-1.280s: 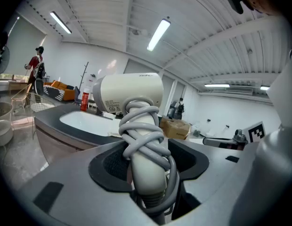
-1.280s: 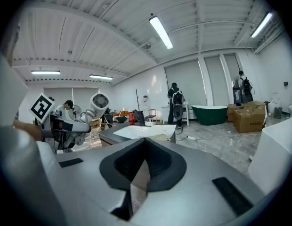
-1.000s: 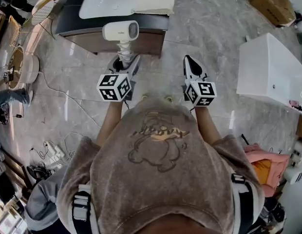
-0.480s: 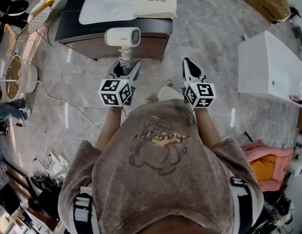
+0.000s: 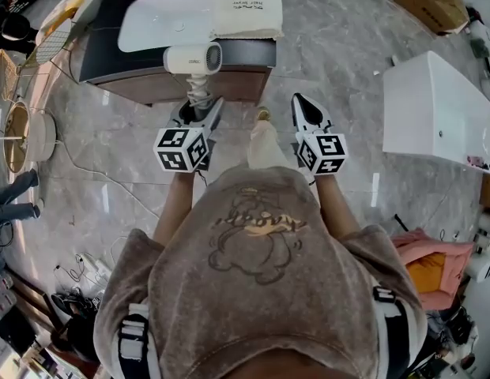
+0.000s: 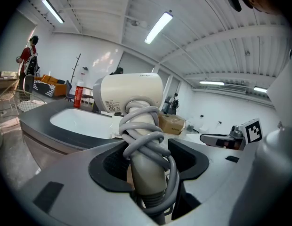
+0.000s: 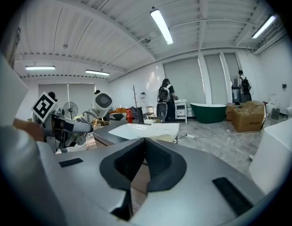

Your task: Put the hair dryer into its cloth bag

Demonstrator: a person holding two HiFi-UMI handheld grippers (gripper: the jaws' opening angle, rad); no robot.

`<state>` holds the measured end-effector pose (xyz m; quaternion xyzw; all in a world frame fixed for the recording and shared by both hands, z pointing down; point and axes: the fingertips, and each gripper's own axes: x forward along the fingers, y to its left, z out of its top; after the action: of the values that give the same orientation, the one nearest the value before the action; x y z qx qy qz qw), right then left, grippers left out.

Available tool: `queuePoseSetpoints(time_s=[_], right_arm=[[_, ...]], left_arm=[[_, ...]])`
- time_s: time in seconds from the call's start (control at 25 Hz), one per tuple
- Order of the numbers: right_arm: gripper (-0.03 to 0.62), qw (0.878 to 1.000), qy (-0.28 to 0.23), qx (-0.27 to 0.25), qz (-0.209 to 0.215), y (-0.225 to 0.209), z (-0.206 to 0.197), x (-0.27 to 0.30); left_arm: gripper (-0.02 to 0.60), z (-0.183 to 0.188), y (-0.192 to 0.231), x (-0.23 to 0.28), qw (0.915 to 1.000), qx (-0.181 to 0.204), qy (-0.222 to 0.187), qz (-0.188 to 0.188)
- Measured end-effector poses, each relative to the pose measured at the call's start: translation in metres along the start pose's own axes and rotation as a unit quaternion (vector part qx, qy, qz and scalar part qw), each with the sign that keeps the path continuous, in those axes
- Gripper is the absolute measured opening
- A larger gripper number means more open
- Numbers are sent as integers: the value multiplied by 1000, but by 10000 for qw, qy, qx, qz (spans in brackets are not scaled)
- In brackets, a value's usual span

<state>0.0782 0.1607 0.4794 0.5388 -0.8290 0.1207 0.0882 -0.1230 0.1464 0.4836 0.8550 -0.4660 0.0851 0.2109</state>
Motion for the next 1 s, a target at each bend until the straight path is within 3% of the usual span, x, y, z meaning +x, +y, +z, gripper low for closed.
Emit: queuePoseSetpoints(time_s=[0.16,0.48,1.0], right_arm=[[0,9997,-62,183,178,-18,21,31],[0,9986,-12,25,530,-60,62,110],[0,9919,192,18,1254,-133,94,210]], left_arm=[[261,19,11,31,10000,-71,32,15],[261,64,41,92,9994,-233,89,235],[261,127,67,189,9962,-500,-132,698]])
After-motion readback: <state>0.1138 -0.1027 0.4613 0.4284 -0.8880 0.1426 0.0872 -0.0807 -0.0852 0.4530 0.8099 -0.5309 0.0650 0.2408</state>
